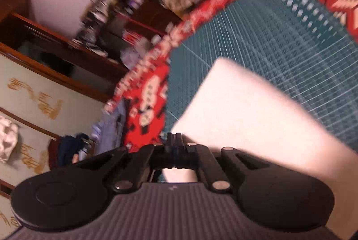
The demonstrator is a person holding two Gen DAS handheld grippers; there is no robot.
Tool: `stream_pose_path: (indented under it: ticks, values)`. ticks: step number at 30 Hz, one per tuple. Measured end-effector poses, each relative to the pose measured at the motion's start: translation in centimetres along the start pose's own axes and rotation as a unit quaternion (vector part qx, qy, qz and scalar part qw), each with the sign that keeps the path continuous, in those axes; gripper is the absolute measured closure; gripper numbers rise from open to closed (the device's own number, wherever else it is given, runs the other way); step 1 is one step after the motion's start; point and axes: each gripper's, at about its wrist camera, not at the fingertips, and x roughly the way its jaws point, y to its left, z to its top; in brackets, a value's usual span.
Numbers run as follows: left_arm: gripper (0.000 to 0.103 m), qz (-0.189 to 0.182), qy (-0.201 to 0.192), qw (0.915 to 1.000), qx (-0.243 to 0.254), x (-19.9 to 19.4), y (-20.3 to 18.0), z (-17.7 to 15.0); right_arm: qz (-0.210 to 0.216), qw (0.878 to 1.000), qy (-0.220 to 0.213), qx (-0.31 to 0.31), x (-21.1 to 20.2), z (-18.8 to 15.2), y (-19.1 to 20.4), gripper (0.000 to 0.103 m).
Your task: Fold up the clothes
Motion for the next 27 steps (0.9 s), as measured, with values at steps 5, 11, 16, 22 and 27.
stream_pose_path:
  ticks: [5, 11, 16, 22, 27]
  values:
    - [0.096, -0.007, -0.002, 0.9999, -0.008, 0.0, 0.4, 0.0, -0.049, 0.997, -0.060, -0.003, -1.3, 0.7, -0.9, 0.103]
    - [0.096, -0.014, 0.001, 0.9997, -0.022, 0.1, 0.9, 0.1, -0.011, 0.998, -0.053, 0.007, -2.3, 0.4, -0.4, 0.103]
    - [0.096, -0.015, 0.003, 0.9994, -0.030, 0.1, 1.0, 0.2, -0.003, 0.999, -0.034, -0.006, -2.2, -0.9, -0.4, 0.103]
    - [0.096, -0.016, 0.019, 0.9992, -0.032, 0.2, 1.2, 0.8, -0.043, 0.994, -0.095, 0.022, -3.9, 1.4, -2.5, 0.103]
    - [0.095, -0.018, 0.028, 0.9987, -0.039, 0.1, 1.2, 0.9, 0.000, 0.992, -0.112, 0.055, -7.0, 1.8, -3.4, 0.103]
